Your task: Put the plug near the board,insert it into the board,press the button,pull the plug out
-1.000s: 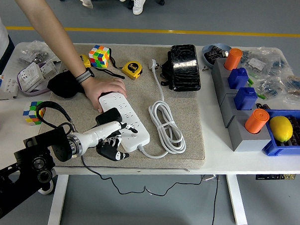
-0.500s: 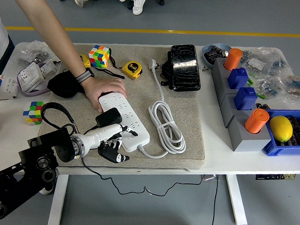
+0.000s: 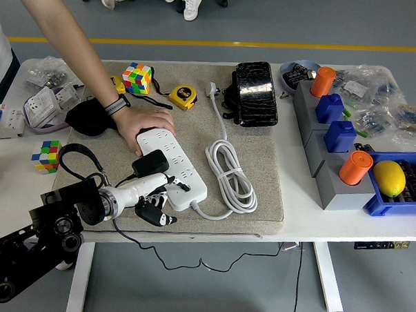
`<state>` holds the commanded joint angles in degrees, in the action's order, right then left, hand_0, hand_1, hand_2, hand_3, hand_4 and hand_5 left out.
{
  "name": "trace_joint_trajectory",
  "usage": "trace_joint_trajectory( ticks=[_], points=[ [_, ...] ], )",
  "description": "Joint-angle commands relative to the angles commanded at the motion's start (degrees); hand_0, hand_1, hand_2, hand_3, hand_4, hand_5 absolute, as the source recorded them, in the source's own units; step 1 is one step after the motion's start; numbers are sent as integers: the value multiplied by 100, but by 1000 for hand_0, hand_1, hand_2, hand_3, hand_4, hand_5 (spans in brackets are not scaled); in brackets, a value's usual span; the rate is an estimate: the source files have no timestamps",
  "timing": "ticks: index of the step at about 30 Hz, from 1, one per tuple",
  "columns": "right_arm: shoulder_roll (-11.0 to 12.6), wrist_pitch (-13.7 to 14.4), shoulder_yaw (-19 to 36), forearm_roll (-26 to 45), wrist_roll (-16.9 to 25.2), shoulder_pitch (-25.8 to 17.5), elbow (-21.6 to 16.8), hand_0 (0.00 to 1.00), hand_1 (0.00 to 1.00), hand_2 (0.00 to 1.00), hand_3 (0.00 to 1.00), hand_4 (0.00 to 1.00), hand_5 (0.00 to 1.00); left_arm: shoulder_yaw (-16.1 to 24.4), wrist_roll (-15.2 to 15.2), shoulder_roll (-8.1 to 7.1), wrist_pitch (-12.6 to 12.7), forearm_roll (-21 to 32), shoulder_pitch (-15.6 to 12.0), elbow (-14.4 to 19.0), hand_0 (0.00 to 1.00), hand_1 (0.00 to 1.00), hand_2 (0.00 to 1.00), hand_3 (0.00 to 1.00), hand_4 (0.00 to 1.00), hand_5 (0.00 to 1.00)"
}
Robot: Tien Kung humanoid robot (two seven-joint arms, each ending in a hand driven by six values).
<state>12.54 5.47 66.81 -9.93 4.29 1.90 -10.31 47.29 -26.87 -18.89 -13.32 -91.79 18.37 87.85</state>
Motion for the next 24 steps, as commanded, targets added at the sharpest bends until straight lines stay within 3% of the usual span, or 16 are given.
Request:
trace_joint_trajectory(
  ticks=[5,11,12,17,18,19,23,24],
  points=[
    [4,4,25,-7,4,-10,0,495,579,539,507,831,351,98,191,-16,85,146,-44,98,61,104,153,835,783,2],
    [1,5,23,-12,4,-7,0,495,579,539,508,832,350,302,1036,-41,584,1103,-120,64,60,106,156,821,777,2],
    [-1,5,29,-19,4,-5,0,494,579,540,508,833,350,303,1207,-46,721,1291,-124,30,75,76,140,614,697,163],
    [-3,5,33,-27,-2,4,0,494,579,540,508,833,350,266,2400,-45,1822,2417,-165,-171,75,76,140,614,697,163],
    [-1,5,36,-25,1,4,0,494,580,540,508,834,351,260,2623,-44,2007,2604,-171,-193,207,186,224,478,766,255],
    [-1,7,32,-23,0,3,0,494,580,540,508,834,351,259,2822,-39,2173,2765,-180,-222,207,186,224,478,766,255],
    [-3,14,22,-7,-5,-1,0,494,580,540,508,834,351,220,3224,-26,2655,3479,-207,-394,207,186,224,478,766,255],
    [-3,13,22,-7,-6,1,0,495,580,540,509,835,351,202,3292,-23,2718,3701,-211,-443,297,392,358,381,793,287]
  ],
)
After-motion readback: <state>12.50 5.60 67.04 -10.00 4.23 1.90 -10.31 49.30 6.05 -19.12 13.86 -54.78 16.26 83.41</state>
